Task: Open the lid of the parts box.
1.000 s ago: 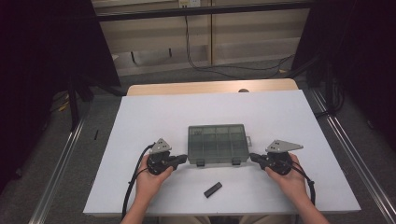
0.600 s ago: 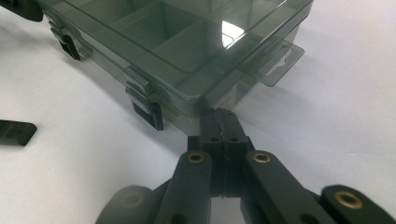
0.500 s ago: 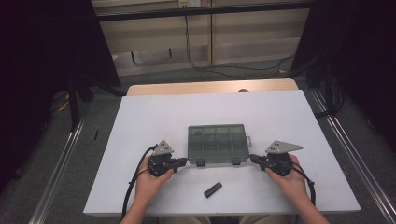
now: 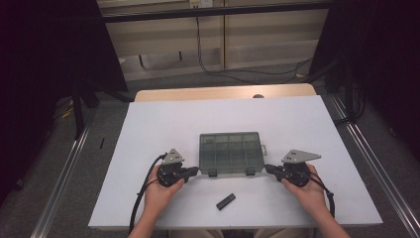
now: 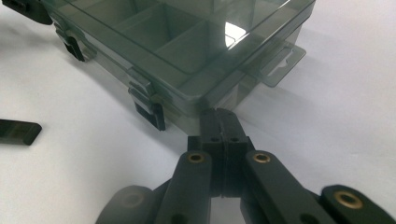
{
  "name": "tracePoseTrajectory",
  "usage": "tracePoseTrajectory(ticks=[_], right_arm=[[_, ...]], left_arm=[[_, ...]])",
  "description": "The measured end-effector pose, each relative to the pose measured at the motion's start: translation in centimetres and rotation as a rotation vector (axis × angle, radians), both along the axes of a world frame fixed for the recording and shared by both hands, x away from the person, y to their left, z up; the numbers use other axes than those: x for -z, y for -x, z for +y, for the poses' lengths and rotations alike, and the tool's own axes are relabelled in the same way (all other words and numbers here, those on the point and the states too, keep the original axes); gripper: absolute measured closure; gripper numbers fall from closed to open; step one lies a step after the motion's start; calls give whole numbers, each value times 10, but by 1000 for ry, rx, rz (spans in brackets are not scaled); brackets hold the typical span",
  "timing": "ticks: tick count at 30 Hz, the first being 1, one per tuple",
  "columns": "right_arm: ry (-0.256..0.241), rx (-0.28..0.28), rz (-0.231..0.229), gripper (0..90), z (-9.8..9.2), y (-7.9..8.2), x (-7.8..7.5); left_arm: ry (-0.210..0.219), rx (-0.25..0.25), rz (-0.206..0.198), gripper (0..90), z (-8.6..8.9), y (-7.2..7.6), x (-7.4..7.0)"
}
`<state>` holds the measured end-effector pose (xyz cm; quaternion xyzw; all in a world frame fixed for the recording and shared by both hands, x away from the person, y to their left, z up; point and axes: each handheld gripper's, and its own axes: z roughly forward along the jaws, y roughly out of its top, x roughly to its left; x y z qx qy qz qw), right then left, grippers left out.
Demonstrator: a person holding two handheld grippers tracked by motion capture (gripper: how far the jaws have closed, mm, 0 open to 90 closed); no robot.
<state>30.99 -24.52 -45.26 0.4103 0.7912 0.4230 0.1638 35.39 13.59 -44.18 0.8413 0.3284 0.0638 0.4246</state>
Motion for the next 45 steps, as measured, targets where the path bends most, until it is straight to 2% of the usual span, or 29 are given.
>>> tracePoseTrajectory(ticks=[2,8,14,25,30,34,45], right_arm=[[12,-4,-9,900,1,0,0],[-6,-6,3,900,-1,0,0],[-47,-16,-2,900,-3,-1,0],[-66,-18,-9,900,-4,-1,-2],[-93,-20,-29,900,-3,-1,-4],[-81,-21,-43,900,-2,0,-6],[-105,-10,-77,900,0,1,-10]], left_arm=[[1,-1,-2,900,0,0,0],[0,-1,-4,900,0,-1,1],[-2,-9,-10,900,0,-2,1],[2,-15,-19,900,-1,-2,1],[6,-15,-20,900,-2,-2,1],[4,-14,-25,900,-2,-2,1],[19,-20,-27,900,-1,-2,-1]])
